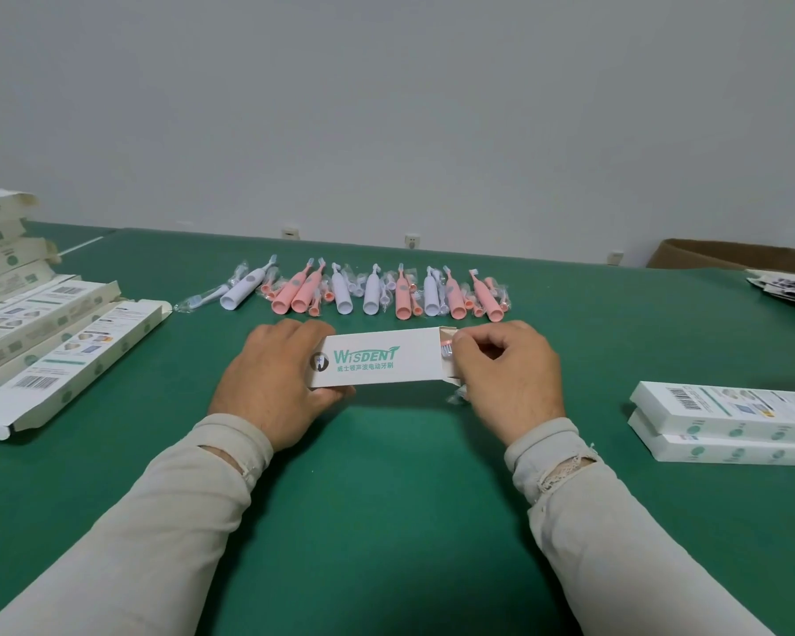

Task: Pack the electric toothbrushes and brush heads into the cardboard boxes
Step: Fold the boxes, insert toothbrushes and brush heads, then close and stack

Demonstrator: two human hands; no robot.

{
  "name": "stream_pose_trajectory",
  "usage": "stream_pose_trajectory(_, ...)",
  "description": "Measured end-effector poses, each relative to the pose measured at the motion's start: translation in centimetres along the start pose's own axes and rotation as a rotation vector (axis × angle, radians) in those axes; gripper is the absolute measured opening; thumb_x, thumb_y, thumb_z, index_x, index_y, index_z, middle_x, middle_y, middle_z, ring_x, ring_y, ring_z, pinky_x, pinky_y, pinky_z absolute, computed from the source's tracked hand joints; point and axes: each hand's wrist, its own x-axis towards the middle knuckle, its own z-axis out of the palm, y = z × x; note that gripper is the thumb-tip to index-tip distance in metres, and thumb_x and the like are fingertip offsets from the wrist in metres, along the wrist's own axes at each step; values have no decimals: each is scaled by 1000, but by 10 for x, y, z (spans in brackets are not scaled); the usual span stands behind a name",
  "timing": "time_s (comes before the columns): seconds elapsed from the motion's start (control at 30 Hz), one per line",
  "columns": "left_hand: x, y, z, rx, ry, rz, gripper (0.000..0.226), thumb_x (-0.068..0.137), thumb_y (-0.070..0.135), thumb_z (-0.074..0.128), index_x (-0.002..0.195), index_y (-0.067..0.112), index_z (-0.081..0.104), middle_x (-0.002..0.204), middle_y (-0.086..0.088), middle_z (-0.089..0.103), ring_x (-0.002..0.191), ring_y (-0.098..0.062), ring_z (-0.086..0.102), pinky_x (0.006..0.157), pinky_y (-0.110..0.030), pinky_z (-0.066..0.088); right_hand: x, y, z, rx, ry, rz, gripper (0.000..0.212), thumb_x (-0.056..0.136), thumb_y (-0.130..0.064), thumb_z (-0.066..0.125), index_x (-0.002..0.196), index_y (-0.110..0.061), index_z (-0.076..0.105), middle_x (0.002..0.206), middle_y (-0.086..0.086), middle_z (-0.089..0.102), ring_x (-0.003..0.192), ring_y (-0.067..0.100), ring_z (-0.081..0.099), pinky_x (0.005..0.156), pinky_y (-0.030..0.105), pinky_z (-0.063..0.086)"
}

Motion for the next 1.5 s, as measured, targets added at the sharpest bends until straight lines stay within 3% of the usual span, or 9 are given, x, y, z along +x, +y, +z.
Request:
stream_pose_trajectory(0.4, 1, 1, -1, 1, 1, 16, 50, 76, 53, 74, 118, 36, 53, 114, 10, 56, 108, -20, 43, 89, -38, 44, -1, 1, 6, 157, 27, 35, 22, 83, -16, 75, 72, -24, 58, 71, -13, 62, 66, 2, 56, 63, 17, 42)
stream_pose_trajectory(0.6, 0, 0, 1, -4, 6, 24, 51, 76, 51, 75, 120, 34, 53, 115, 9, 56, 108, -20, 43, 86, -36, 42, 4, -1, -4, 318, -511, 44, 15, 81, -18, 44, 93, -22, 51, 52, -1, 63, 42, 18, 56, 52, 26, 42)
stream_pose_trajectory(0.7, 0, -1, 0, 26, 18, -9, 53, 76, 52, 75, 121, 33, 53, 115, 7, 56, 109, -22, 44, 83, -37, 42, 20, 9, -18, 439, -190, 135, 14, 80, -16, 47, 89, -19, 57, 77, -2, 76, 40, 16, 52, 42, 22, 41)
stream_pose_trajectory(0.8, 1, -2, -1, 54, 23, -62, 53, 76, 53, 76, 119, 33, 53, 113, 5, 56, 107, -23, 44, 79, -38, 42, 29, 34, -27, 117, 60, 121, 17, 92, -10, 54, 86, -25, 61, 86, -5, 74, 58, 8, 56, 61, 29, 52)
stream_pose_trajectory(0.9, 1, -2, -1, 74, 13, -89, 54, 76, 54, 76, 120, 32, 52, 114, 4, 56, 109, -24, 44, 80, -39, 43, 27, 51, -19, -233, -197, 82, 31, 96, -8, 52, 115, -28, 66, 121, -6, 66, 96, 15, 62, 99, 34, 48)
stream_pose_trajectory(1.0, 1, -1, 0, 77, -4, -102, 53, 77, 56, 74, 119, 33, 51, 115, 5, 55, 110, -23, 44, 77, -36, 40, 22, 50, -12, -509, -456, -72, 45, 97, -10, 50, 136, -33, 59, 147, -12, 50, 133, 20, 40, 115, 35, 31)
stream_pose_trajectory(1.23, 1, -1, -2, 72, -15, -120, 51, 78, 57, 73, 118, 33, 51, 114, 6, 54, 110, -23, 43, 77, -37, 43, 19, 27, -12, -643, -606, -178, 10, 97, -30, 59, 96, -30, 69, 96, -11, 56, 102, 18, 55, 97, 38, 48)
stream_pose_trajectory(1.33, 1, -1, -3, 68, 2, -127, 51, 77, 56, 73, 117, 32, 52, 113, 5, 55, 109, -23, 44, 74, -35, 40, 21, 22, -15, -450, -350, -187, 12, 99, -25, 54, 87, -27, 57, 89, -6, 64, 79, 19, 61, 76, 35, 50)
stream_pose_trajectory(1.5, 1, 0, -3, 78, -3, -123, 51, 78, 57, 72, 117, 32, 51, 112, 5, 54, 108, -24, 44, 75, -36, 42, 17, 8, -17, 425, 23, -1, 29, 101, -11, 52, 97, -40, 54, 88, -1, 61, 57, 7, 64, 57, 24, 53)
